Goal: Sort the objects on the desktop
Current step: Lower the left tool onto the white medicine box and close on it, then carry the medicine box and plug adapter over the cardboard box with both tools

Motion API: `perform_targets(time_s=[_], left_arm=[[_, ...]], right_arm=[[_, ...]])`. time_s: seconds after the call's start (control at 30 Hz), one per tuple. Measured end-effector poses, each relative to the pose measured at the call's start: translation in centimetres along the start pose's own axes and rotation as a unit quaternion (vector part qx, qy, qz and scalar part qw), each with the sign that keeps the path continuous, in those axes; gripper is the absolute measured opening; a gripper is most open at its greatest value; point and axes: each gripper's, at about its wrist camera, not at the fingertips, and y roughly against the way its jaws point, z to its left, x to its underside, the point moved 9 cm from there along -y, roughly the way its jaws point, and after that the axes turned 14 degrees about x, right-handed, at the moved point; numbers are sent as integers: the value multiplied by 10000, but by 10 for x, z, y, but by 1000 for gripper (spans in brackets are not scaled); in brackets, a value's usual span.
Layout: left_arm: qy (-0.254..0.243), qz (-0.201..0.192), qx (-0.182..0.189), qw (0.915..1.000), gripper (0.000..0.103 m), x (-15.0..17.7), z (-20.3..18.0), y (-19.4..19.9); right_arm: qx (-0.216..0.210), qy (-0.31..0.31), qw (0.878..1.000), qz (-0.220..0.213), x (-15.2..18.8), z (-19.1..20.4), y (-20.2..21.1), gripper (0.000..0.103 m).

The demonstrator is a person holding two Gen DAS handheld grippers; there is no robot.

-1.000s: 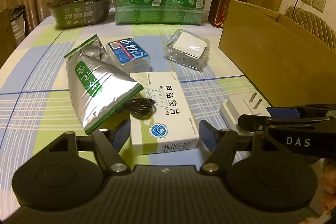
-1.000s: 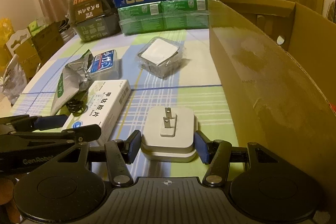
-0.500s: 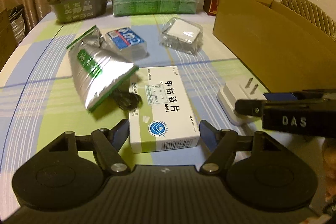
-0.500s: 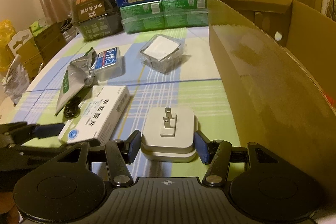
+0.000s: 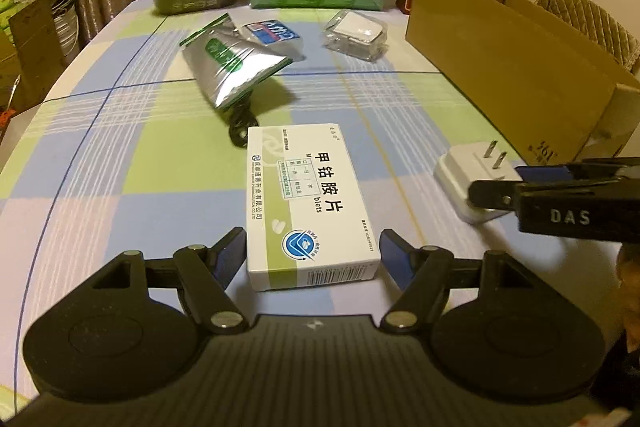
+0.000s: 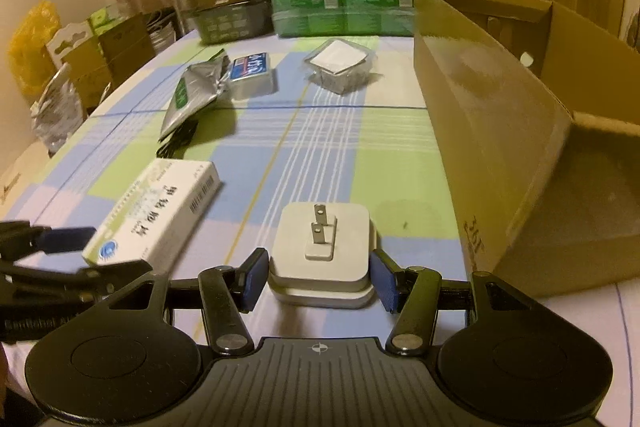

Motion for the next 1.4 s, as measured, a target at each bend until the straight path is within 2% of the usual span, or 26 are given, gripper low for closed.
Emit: perform_targets(time_s=[0.1,0.17,0.57,0.63,1.27,1.4], left_arm=[[-22,-61,-48,10000,69,-2,2,1],[39,-170,-32,9998,69,-5,3,2],[371,-312,50,9988,73,-12,9,-9],[342,-290,2,9990,73,-13,9,-14],[88,-104,-247,9996,72,-16,6,-41],[8,-69,-326,9994,68,-16,6,-41]], right_arm=[[6,232,9997,-74,3,6,0,67],[39,248,9996,-101,3,8,-3,70],[261,348,9990,-56,7,9,-23,70],[297,329,9990,-78,7,9,-23,64],[312,184,9993,-75,4,5,-23,63],[314,191,9993,-78,4,6,-23,63]])
